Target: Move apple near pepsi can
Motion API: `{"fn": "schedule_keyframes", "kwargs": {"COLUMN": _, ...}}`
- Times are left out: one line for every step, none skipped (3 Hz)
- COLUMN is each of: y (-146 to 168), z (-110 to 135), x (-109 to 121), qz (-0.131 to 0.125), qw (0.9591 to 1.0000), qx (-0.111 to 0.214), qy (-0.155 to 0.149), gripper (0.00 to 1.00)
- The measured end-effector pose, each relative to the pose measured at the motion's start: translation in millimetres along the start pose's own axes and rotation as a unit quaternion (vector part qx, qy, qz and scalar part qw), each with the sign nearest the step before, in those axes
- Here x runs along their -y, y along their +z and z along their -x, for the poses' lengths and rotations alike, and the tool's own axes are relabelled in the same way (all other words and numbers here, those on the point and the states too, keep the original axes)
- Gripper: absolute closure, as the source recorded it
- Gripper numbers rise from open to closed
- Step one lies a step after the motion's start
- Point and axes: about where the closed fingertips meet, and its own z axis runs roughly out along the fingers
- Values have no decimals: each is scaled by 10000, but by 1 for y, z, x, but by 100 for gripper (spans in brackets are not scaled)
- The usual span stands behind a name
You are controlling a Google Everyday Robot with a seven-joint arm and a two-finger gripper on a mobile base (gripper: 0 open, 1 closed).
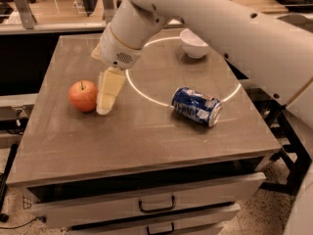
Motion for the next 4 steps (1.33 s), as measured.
{"fn": "schedule_keyframes", "kwargs": {"y": 19, "z": 10, "x": 6, "qz": 30, "qw": 9999, "qx": 112, "qy": -18, "gripper": 0}}
{"fn": "schedule_keyframes", "kwargs": {"y": 35, "z": 5, "x": 4, "qz": 86, "qw": 9999, "qx": 41, "qy": 82, "gripper": 0}}
{"fn": "schedule_keyframes", "kwargs": {"y": 48, "z": -3, "x": -2, "qz": 214, "qw": 9995, "qx": -25, "qy": 221, "gripper": 3}}
{"fn": "schedule_keyframes", "kwargs": {"y": 56, "z": -6, "x": -7, "qz": 316, "qw": 9991, "qx": -41, "qy": 271, "gripper": 26}}
